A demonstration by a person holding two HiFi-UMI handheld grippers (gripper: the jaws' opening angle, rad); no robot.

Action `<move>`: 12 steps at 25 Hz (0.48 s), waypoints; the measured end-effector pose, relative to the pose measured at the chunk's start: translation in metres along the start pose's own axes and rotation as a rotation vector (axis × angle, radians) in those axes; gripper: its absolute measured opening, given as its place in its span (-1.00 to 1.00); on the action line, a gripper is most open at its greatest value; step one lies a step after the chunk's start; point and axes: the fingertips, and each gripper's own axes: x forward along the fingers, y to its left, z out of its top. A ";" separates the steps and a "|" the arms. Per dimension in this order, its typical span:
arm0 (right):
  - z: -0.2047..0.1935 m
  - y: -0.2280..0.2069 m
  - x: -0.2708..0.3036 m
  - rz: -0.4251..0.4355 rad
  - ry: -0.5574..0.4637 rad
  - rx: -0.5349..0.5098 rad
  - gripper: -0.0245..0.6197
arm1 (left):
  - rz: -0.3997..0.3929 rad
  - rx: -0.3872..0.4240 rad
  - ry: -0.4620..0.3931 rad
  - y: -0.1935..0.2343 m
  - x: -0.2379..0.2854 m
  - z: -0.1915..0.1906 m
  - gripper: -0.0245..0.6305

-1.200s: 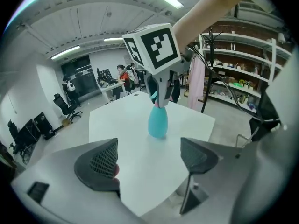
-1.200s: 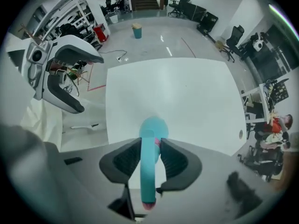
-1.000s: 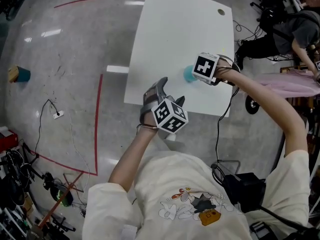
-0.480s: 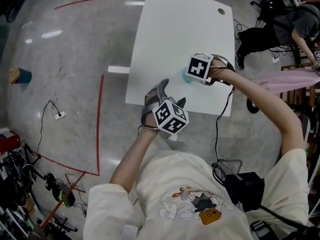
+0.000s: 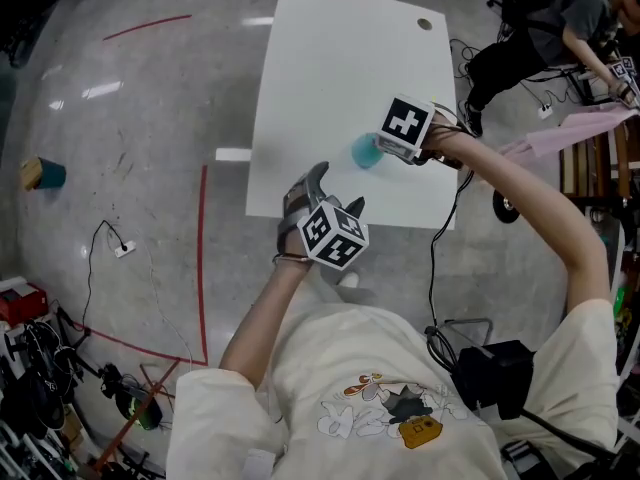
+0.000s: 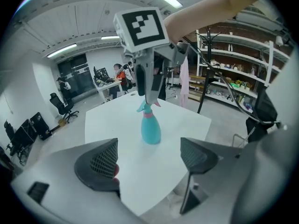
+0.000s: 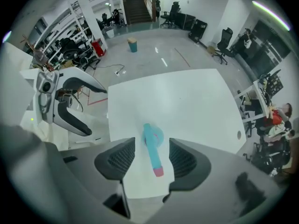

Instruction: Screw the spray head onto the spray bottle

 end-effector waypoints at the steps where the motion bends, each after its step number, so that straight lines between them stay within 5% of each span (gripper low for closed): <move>1: 0.001 0.003 -0.011 0.010 -0.033 0.016 -0.26 | 0.002 -0.007 -0.005 0.002 -0.001 0.002 0.37; 4: -0.004 0.001 -0.062 -0.025 -0.189 0.106 -0.26 | 0.009 -0.045 -0.032 0.008 -0.007 0.014 0.37; 8: -0.011 -0.003 -0.137 -0.064 -0.565 0.347 -0.26 | 0.012 -0.148 -0.087 0.022 -0.029 0.032 0.14; 12: -0.036 0.009 -0.154 -0.072 -0.816 0.507 -0.27 | 0.016 -0.189 -0.099 0.028 -0.040 0.042 0.08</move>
